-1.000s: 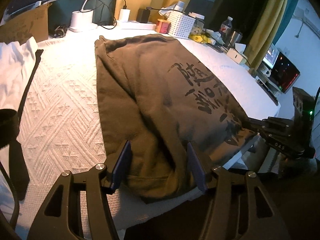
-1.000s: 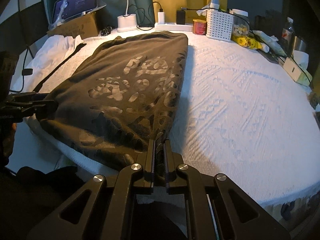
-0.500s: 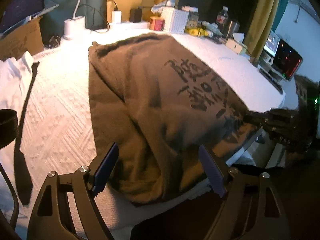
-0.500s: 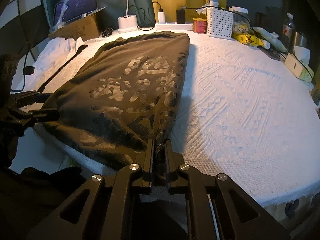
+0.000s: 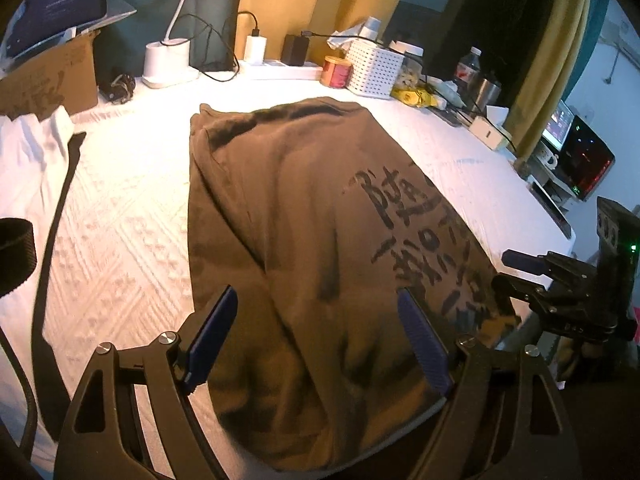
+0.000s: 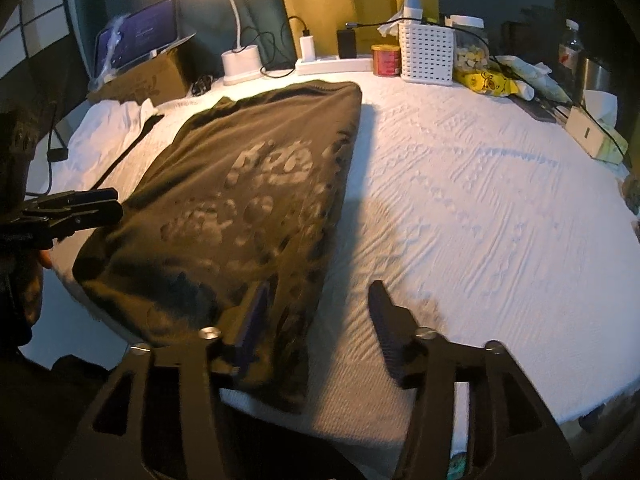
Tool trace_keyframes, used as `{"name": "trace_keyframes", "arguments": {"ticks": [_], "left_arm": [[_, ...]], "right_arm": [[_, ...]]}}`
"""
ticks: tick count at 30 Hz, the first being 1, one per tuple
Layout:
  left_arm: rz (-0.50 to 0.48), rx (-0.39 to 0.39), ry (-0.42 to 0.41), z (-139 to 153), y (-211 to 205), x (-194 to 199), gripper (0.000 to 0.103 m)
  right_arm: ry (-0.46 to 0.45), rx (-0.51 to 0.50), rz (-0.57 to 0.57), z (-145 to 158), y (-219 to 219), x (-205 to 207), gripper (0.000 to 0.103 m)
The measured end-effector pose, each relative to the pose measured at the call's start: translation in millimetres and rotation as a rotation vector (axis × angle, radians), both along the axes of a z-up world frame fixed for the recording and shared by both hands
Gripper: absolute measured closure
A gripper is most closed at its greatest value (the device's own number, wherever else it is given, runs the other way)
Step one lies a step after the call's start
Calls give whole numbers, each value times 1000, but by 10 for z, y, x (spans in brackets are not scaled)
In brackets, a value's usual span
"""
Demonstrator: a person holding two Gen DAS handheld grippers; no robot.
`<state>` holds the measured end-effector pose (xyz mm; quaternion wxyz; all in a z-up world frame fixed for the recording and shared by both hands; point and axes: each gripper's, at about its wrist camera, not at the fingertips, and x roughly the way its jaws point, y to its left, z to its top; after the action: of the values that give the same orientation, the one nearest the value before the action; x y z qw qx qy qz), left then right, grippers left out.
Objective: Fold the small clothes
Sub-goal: 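Open both grippers and pull them back from the folded shirt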
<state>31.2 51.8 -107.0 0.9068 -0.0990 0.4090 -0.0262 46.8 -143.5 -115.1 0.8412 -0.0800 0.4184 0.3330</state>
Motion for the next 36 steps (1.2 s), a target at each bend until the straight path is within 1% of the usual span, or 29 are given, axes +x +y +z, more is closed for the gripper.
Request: {"name": "trace_keyframes", "arguments": {"ticks": [5, 9, 10, 15, 21, 24, 28, 36], "left_arm": [[18, -5, -10, 51, 39, 132, 21], [36, -60, -12, 69, 105, 258, 21], [36, -64, -14, 81, 112, 279, 21], [49, -46, -8, 125, 162, 420, 21], [36, -56, 22, 93, 214, 567, 21], [31, -65, 20, 96, 242, 608, 21], [24, -42, -1, 135, 266, 638, 21], [67, -35, 9, 47, 522, 831, 21]], "right_arm": [[-10, -2, 0, 50, 27, 175, 45], [-20, 2, 3, 111, 69, 323, 45], [-21, 4, 4, 121, 75, 353, 45], [-27, 18, 6, 186, 133, 526, 45], [-32, 30, 17, 240, 230, 693, 45], [-29, 33, 22, 242, 284, 763, 45], [-20, 36, 22, 217, 336, 867, 45], [-3, 35, 16, 160, 462, 1108, 45]]}}
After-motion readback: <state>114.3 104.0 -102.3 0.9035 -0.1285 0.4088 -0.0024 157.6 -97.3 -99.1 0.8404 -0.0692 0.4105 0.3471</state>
